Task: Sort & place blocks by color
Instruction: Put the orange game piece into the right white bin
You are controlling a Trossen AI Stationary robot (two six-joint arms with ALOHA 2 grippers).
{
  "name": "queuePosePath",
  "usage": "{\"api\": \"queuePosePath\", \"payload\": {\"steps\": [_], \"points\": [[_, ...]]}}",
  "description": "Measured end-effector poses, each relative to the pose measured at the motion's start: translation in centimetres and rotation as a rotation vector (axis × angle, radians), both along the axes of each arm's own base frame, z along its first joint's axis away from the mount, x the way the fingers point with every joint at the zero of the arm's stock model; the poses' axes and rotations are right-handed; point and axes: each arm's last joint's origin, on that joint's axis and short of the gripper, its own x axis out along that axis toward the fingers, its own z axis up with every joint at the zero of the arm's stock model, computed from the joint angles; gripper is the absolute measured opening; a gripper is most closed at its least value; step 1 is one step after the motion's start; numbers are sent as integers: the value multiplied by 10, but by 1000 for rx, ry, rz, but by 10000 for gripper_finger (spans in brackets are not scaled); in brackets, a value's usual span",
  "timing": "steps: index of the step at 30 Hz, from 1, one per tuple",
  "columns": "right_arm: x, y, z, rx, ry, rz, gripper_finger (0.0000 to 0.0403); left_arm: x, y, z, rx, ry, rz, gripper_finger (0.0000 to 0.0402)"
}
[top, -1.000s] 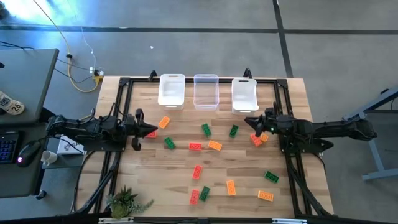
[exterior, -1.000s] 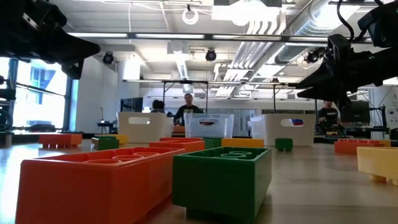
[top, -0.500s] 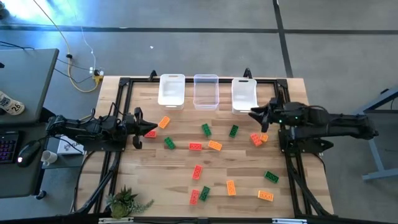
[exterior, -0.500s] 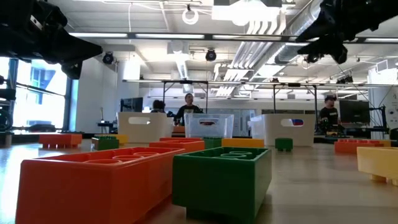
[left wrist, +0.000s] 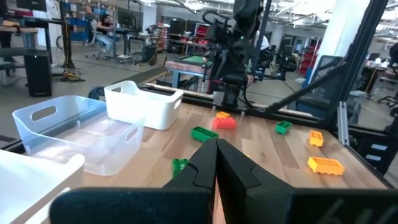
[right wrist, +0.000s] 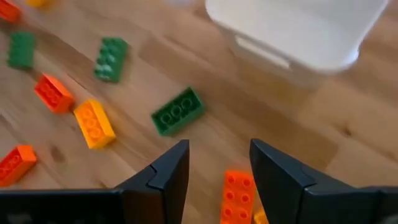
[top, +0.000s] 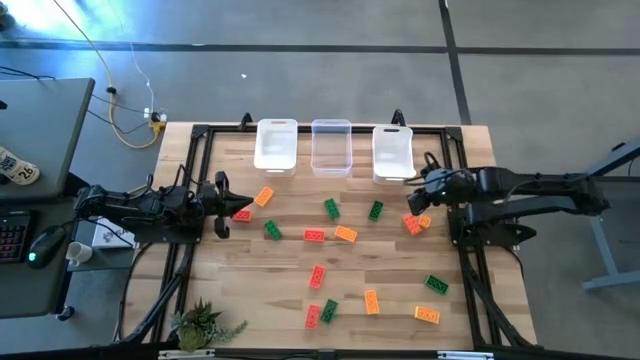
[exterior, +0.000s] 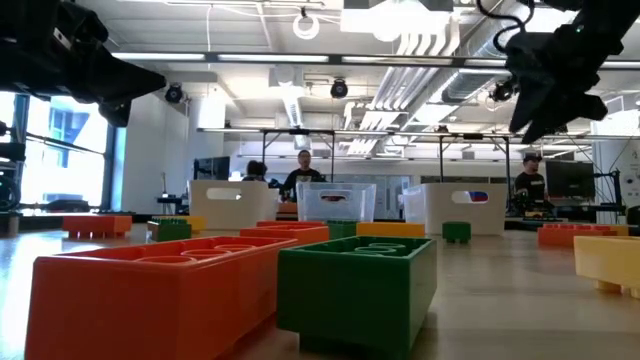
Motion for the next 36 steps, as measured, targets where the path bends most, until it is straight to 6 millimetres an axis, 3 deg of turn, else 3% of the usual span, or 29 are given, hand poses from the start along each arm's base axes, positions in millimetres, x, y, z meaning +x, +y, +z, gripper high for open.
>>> {"api": "queuePosePath", "payload": {"steps": [11, 18, 36], "points": [[17, 0, -12, 84, 55, -80, 159, -1, 2, 1, -7, -11, 83, 0], [31, 0, -28, 231, 153, -34, 159, -1, 3, 1, -60, -34, 110, 0], [48, -1, -53, 247, 316, -29, 158, -1, 3, 1, -60, -34, 112, 0]]}}
